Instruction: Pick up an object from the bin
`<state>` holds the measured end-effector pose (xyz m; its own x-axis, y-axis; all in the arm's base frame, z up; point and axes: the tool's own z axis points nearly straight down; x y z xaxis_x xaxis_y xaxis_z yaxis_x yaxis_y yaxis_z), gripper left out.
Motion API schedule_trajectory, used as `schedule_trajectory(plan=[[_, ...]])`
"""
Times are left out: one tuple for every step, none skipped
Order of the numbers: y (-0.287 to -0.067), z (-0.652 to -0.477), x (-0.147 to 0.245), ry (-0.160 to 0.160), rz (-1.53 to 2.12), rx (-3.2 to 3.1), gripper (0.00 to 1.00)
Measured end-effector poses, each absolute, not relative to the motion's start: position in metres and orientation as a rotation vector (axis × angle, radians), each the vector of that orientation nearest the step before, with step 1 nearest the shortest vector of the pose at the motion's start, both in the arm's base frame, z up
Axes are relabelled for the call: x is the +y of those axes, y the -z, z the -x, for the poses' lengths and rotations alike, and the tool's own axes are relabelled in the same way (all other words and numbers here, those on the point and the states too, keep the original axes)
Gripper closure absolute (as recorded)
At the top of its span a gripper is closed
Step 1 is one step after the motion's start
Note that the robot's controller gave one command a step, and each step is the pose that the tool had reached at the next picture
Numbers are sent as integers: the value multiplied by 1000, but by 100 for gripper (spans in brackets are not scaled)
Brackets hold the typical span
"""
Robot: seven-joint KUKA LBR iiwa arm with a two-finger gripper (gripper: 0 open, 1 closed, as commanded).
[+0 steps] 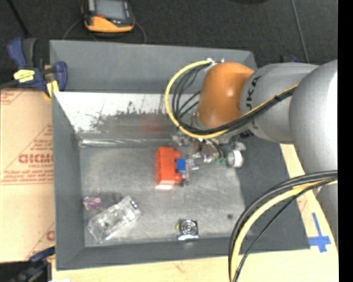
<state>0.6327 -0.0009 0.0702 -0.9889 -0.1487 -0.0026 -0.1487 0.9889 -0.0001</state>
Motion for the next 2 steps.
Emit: schedule_trajectory(plan=[[-71,-633,-2,1,231,3129,100],[-268,-658,-14,4,186,3121,100]])
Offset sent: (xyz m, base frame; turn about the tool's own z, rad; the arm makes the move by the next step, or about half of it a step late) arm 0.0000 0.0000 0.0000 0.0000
